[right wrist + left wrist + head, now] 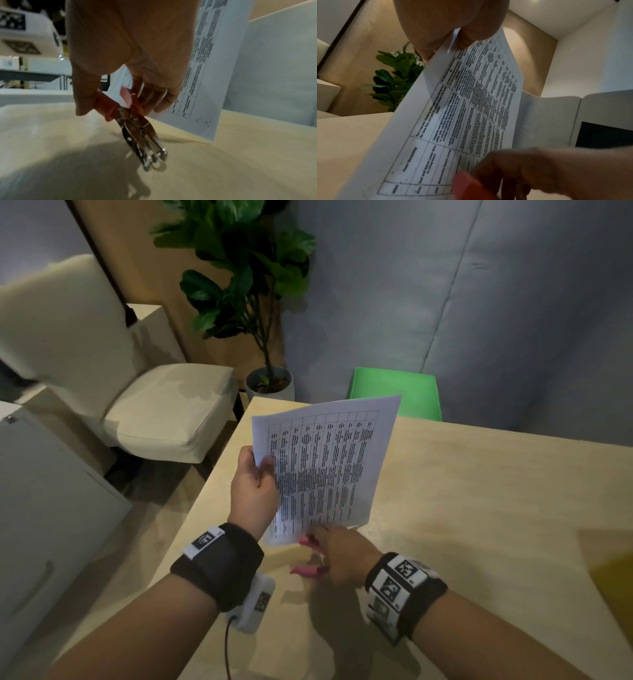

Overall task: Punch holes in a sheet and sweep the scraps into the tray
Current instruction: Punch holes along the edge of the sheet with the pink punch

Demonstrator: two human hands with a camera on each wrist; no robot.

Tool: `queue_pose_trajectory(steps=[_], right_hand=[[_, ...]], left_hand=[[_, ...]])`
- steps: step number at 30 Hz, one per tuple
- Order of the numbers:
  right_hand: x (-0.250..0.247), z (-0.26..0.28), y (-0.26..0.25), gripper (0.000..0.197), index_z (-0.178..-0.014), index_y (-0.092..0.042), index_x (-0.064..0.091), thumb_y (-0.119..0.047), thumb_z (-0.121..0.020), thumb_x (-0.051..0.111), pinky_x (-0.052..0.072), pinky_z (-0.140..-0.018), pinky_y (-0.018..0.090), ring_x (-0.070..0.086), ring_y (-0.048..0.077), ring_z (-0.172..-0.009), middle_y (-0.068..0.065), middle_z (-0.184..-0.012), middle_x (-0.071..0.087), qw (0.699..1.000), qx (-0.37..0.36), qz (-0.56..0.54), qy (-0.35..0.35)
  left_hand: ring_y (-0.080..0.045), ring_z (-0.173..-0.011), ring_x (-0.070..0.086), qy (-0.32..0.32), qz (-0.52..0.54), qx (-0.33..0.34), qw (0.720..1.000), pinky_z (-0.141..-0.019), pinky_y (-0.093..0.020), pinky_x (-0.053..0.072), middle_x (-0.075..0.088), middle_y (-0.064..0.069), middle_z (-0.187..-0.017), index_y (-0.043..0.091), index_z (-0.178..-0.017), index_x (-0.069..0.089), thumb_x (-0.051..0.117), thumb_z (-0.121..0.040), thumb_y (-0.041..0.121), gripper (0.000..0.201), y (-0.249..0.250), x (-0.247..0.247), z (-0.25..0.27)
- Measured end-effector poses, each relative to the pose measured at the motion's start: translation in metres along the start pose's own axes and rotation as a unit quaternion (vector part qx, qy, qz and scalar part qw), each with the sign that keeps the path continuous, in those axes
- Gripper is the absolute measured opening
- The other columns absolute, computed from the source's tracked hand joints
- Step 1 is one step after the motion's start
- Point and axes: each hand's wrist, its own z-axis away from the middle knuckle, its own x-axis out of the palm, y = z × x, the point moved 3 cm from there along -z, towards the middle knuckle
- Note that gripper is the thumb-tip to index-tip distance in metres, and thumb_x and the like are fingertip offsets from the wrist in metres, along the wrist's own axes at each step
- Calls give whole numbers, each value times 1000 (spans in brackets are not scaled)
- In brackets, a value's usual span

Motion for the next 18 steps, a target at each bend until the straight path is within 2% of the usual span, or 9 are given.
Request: queue_pose_trajectory(steps=[3, 5, 7, 8, 10, 12, 15, 16, 18], right_hand=[[-36, 22, 10, 53, -111, -25, 48, -63, -77, 62, 41, -73, 25, 52, 14, -85, -8, -96, 51, 997, -11, -42, 66], [-61, 42, 22, 50, -117, -25, 46, -47, -77, 68, 43, -73, 26, 53, 13, -86, -10, -99, 51, 990, 3, -100, 97], [-86, 59, 32, 59, -126, -24, 43, -35, -75, 69, 51, -79, 33, 58, 19, -92, -1, -109, 57, 979, 15, -161, 121], [-97, 66, 36, 59, -127, -24, 41, -30, -76, 69, 50, -80, 35, 59, 21, -92, 5, -110, 58, 972, 19, -188, 139], [-119, 82, 48, 55, -127, -25, 39, -17, -80, 66, 49, -80, 35, 57, 19, -87, 13, -110, 58, 955, 29, -244, 168], [-137, 96, 61, 55, -129, -26, 36, -13, -82, 62, 50, -79, 38, 53, 19, -86, 15, -107, 56, 933, 29, -307, 184], [-158, 116, 77, 57, -130, -27, 34, -17, -76, 52, 47, -69, 32, 49, 19, -79, 9, -94, 48, 907, 8, -353, 228], [-165, 124, 82, 57, -128, -28, 35, -16, -75, 51, 46, -68, 29, 48, 17, -78, 5, -94, 46, 902, 3, -352, 248], [-177, 134, 89, 56, -126, -29, 36, -16, -73, 51, 45, -69, 33, 46, 16, -81, 2, -99, 44, 901, -7, -325, 287]], left_hand=[[-6, -82, 60, -11, -1, 11, 1000, -66, -25, 47, 60, 8, -90, 20, -96, 42, 41, -99, 13, 8, 9, 14, -1], [-3, -81, 57, -22, -5, 31, 999, -62, -16, 43, 57, 11, -88, 17, -97, 42, 41, -98, 11, 6, 17, 27, 1], [-1, -81, 55, -31, -3, 38, 999, -57, -8, 42, 56, 10, -88, 15, -98, 42, 41, -98, 9, 5, 23, 40, 4], [-1, -81, 55, -38, -1, 41, 998, -58, -8, 42, 57, 10, -88, 13, -98, 43, 42, -98, 9, 5, 24, 46, 6], [-4, -84, 57, -58, 5, 48, 997, -65, -19, 45, 59, 7, -90, 13, -98, 44, 43, -98, 10, 3, 26, 64, 8], [-10, -89, 59, -82, 6, 45, 996, -70, -27, 47, 60, 4, -94, 14, -99, 45, 43, -98, 13, 3, 29, 82, 12], [-7, -90, 59, -109, 14, 46, 993, -67, -23, 45, 60, 5, -95, 14, -101, 45, 42, -98, 15, 4, 40, 111, 20], [-5, -88, 58, -117, 13, 50, 992, -65, -21, 43, 60, 6, -94, 12, -101, 45, 42, -98, 15, 5, 44, 122, 24], [-6, -85, 57, -128, 12, 53, 990, -62, -21, 40, 59, 6, -91, 12, -99, 45, 43, -98, 14, 4, 49, 141, 32]])
